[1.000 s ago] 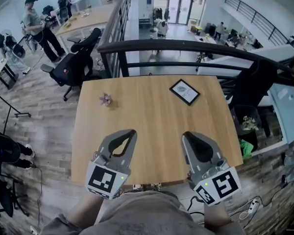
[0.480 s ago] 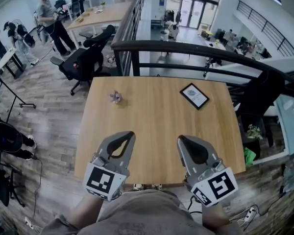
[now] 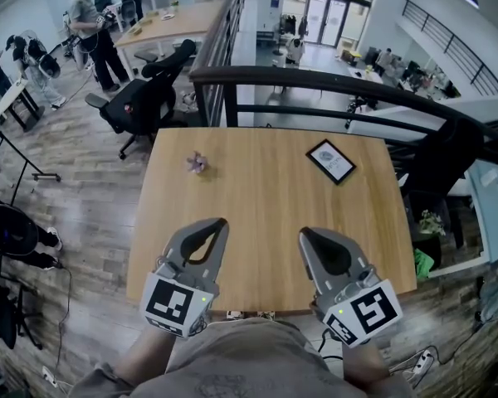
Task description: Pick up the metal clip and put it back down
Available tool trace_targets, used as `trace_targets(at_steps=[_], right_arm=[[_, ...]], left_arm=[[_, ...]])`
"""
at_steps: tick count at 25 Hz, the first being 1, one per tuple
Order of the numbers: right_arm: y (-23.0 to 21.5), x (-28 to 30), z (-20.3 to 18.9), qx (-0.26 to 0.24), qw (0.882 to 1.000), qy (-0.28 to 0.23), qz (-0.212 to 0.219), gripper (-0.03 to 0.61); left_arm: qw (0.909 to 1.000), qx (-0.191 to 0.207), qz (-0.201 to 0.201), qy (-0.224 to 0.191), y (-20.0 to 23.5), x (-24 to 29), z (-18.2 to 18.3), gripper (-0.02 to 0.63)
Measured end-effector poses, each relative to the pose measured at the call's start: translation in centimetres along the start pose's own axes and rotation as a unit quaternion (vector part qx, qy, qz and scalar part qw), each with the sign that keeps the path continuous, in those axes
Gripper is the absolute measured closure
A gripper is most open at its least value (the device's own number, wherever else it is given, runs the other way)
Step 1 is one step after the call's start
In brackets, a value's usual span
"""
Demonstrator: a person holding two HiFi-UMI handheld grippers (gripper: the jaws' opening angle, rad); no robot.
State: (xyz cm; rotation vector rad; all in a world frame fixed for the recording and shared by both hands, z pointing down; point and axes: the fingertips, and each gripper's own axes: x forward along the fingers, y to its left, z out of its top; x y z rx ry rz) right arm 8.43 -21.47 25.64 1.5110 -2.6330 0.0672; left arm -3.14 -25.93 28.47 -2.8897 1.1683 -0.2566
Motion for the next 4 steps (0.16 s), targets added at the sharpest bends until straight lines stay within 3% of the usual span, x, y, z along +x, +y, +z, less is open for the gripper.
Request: trace_targets(at_steps=[4], right_arm=[[-0.02,0.62,0.14,-0.003,1.0,0.003,0.003,0.568]], left_arm=[[1.0,0.0,-0.001,0.0,0.5,0.22,0.29,0.612]])
